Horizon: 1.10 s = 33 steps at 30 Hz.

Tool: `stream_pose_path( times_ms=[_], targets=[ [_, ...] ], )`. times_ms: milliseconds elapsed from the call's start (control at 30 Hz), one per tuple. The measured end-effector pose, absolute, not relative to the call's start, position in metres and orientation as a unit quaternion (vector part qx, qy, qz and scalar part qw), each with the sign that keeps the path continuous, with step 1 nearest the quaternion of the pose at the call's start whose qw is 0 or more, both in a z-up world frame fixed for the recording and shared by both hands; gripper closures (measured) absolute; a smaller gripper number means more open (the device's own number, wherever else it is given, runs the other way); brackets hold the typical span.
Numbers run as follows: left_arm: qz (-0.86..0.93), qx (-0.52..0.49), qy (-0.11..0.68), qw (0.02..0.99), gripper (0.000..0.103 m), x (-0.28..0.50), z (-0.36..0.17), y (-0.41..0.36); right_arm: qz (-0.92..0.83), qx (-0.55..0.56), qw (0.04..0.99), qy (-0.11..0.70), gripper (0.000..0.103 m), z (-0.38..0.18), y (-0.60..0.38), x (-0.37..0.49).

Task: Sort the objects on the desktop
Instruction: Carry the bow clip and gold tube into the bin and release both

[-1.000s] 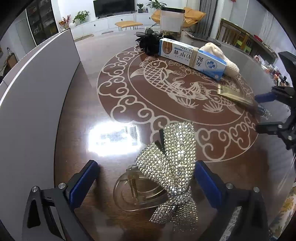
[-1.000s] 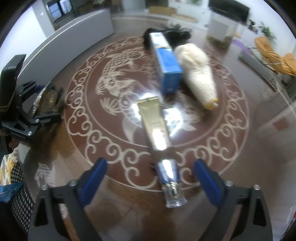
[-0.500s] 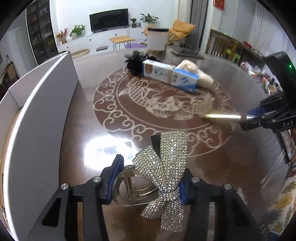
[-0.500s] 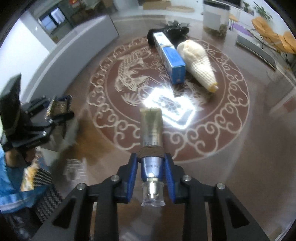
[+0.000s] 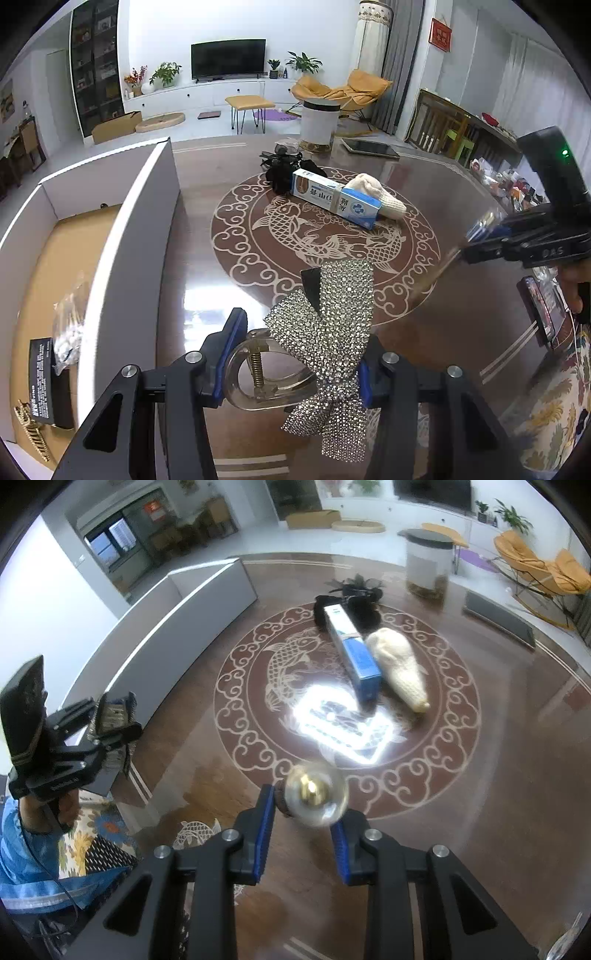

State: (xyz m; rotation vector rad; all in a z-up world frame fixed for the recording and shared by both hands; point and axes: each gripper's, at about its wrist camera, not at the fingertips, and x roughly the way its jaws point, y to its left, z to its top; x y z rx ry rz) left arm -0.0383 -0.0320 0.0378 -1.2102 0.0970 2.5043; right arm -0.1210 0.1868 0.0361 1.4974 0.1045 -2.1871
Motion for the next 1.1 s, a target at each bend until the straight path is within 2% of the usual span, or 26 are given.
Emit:
stream_pose_path(
  times_ms=[200,467,500,567,633,700,733,800,1100],
  targets=[
    [0.885,-0.427,0.031,0.182,0.053,-0.029,0.037,-0.032,-0.786,0.56,0.234,0.119,0.073,0.009,0.175,-0.114],
    [0.884,-0.422,0.039,0.197,0.053,-0.024,0.035,-0.02,-0.774,0.588,0.204,0.117,0.071,-0.042,0.219,-0.075],
    [0.883,-0.423,0.039,0.199,0.053,-0.025,0.034,-0.017,-0.775,0.586,0.203,0.121,0.069,-0.044,0.22,-0.074],
    [0.881,-0.426,0.036,0.203,0.053,-0.026,0.031,-0.013,-0.775,0.585,0.205,0.127,0.056,-0.047,0.218,-0.076],
    [0.88,-0.427,0.038,0.204,0.053,-0.024,0.03,-0.01,-0.775,0.58,0.206,0.143,0.049,-0.048,0.212,-0.079],
    [0.879,-0.428,0.042,0.204,0.053,-0.023,0.03,-0.008,-0.775,0.575,0.21,0.154,0.049,-0.051,0.203,-0.084],
    [0.879,-0.429,0.043,0.204,0.053,-0.022,0.03,-0.009,-0.774,0.576,0.212,0.155,0.05,-0.051,0.201,-0.086],
    [0.878,-0.431,0.043,0.202,0.053,-0.022,0.029,-0.011,-0.773,0.577,0.211,0.158,0.078,-0.051,0.196,-0.087],
    [0.886,-0.415,0.007,0.208,0.053,-0.017,0.058,-0.045,-0.788,0.567,0.239,-0.005,0.077,-0.01,0.215,-0.088]
  ],
)
